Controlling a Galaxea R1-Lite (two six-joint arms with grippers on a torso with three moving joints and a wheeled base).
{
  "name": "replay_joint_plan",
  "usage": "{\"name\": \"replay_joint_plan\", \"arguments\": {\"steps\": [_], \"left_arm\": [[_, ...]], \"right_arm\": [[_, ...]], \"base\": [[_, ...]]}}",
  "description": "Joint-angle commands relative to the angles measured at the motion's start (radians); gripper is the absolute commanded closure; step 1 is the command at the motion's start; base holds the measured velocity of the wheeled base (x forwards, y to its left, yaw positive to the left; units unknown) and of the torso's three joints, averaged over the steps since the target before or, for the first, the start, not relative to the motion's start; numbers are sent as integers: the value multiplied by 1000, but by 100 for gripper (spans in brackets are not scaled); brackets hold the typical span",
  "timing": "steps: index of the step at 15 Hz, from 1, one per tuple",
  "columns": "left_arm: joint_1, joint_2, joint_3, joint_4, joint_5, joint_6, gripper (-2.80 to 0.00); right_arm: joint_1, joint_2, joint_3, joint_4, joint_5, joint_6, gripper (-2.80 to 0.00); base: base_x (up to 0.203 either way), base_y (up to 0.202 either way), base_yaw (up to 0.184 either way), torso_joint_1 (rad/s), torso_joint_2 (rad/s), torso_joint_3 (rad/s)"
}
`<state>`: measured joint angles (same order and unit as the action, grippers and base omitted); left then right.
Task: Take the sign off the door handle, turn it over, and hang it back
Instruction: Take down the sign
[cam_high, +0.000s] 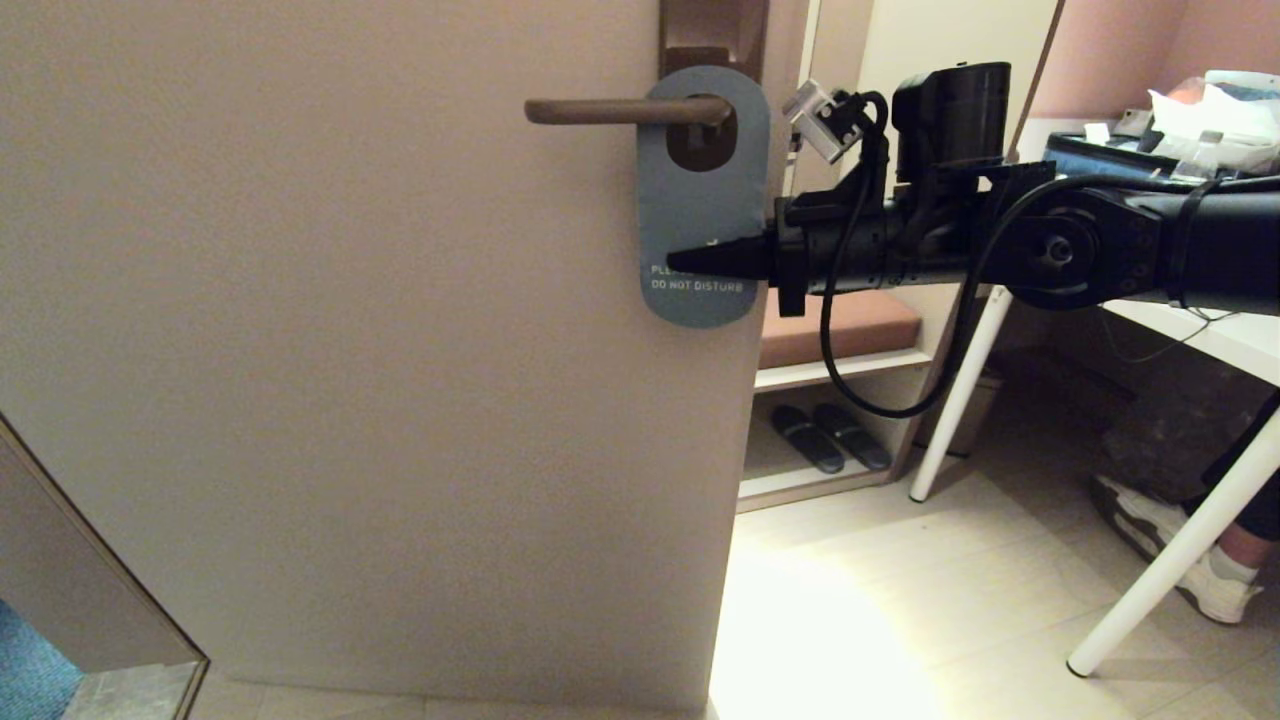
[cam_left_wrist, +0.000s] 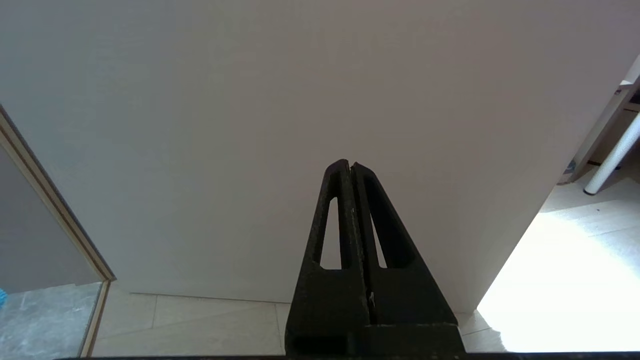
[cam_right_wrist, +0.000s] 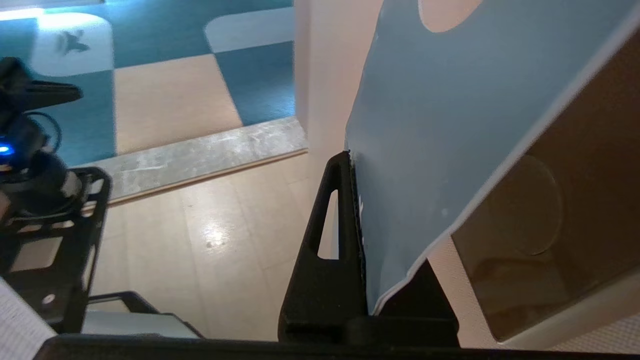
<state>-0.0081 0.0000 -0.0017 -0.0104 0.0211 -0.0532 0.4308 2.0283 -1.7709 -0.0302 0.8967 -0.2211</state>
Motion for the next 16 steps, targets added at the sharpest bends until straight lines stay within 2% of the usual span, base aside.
{"name": "replay_joint_plan", "arguments": {"steps": [1,9,12,16], "left_arm": [[0,2,0,0,0,0,0],[0,2,0,0,0,0,0],[0,2,0,0,0,0,0],[0,2,0,0,0,0,0]], "right_arm": [[9,-5,-1,-1,-24,-1,0],[78,-13,-2,-2,-273,5,0],[110,-19,-2,-3,-376,46,0],[151,-23,-1,-17,-465,88,0]], "base": [[0,0,0,0,0,0],[0,0,0,0,0,0],[0,0,0,0,0,0],[0,0,0,0,0,0]]}}
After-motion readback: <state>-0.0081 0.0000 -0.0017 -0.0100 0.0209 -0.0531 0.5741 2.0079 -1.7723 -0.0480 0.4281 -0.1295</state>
